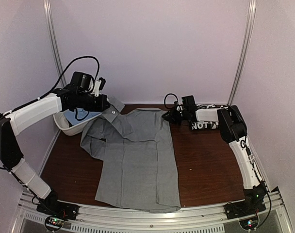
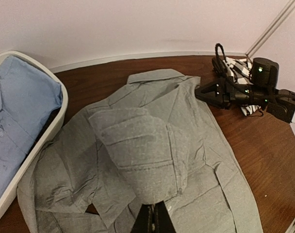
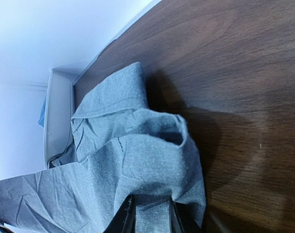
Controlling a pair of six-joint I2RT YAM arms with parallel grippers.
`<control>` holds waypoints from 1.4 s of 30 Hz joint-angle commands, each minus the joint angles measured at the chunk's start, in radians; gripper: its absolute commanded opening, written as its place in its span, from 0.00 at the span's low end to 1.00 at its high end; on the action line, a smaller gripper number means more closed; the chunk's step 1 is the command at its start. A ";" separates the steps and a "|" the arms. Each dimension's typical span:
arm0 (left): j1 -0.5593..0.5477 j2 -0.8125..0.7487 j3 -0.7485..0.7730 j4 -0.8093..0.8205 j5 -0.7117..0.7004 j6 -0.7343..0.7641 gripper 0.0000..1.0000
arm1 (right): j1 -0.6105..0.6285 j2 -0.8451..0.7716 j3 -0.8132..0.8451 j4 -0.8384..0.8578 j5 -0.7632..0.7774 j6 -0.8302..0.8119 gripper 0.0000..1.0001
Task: Fold and stack the long sleeve shirts
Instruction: Fold the sleeve of the 1/3-folded shirt.
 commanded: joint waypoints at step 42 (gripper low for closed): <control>-0.420 0.335 -0.113 0.288 0.538 -0.210 0.49 | 0.207 -1.051 -1.120 -0.044 0.260 -0.334 0.62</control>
